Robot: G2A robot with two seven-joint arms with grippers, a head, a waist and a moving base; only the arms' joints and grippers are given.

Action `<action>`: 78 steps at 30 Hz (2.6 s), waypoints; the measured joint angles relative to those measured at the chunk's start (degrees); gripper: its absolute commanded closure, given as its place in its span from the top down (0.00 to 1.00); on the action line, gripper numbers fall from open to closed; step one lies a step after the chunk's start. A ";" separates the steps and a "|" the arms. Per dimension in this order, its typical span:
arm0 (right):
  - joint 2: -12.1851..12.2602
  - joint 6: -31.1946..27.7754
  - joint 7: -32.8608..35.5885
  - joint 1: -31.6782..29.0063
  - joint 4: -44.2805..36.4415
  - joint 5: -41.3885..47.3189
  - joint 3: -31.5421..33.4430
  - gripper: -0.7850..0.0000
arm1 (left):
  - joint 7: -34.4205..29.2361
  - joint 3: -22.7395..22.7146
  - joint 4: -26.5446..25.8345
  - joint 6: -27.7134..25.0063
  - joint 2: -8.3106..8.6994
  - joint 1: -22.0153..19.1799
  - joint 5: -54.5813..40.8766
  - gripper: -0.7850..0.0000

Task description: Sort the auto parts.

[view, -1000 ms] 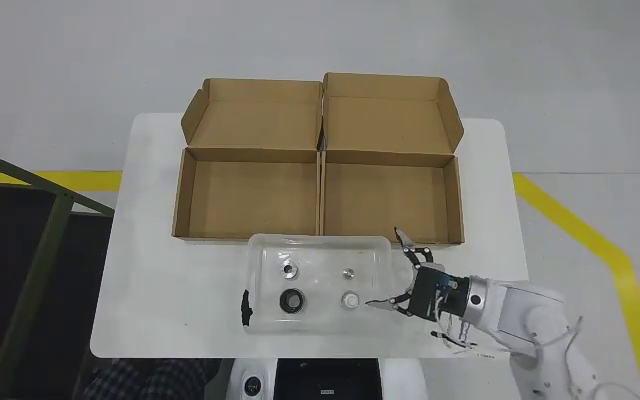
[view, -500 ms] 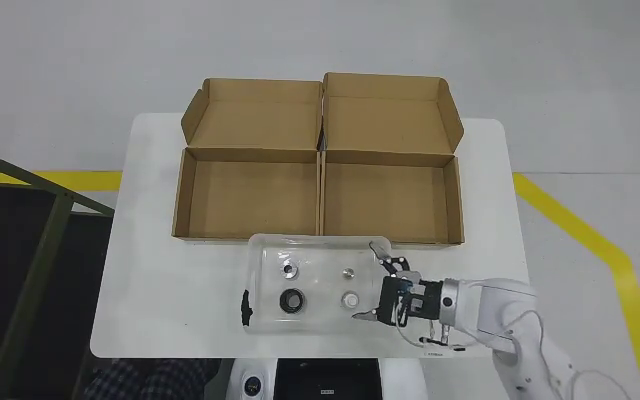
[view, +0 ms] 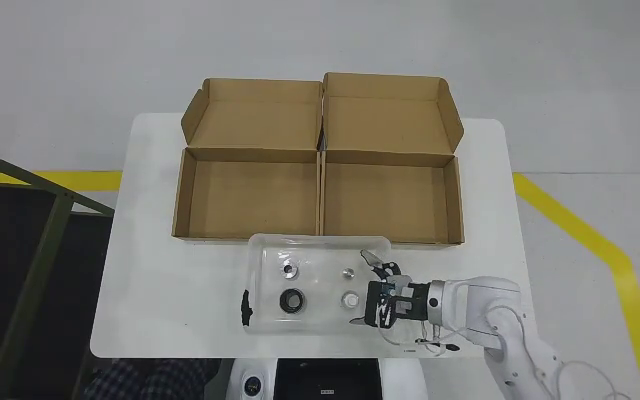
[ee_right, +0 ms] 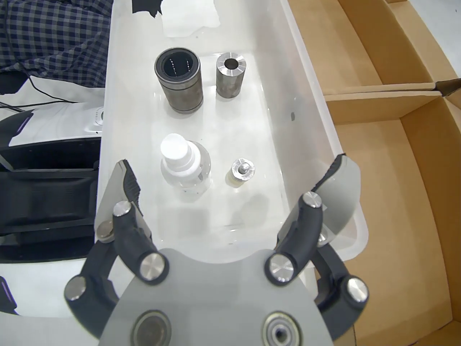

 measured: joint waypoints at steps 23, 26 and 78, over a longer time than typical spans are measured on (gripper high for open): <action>1.08 0.36 1.72 1.86 1.02 -2.07 -4.44 0.67 | 0.00 0.00 0.00 0.00 0.00 0.00 0.00 1.00; 1.21 0.42 2.12 2.05 0.99 -2.55 -5.08 0.63 | 0.00 0.00 0.00 0.00 0.00 0.00 0.00 1.00; 3.23 8.26 -23.22 3.35 4.23 11.93 -1.04 0.00 | 0.00 0.00 0.00 0.00 0.00 0.00 0.00 1.00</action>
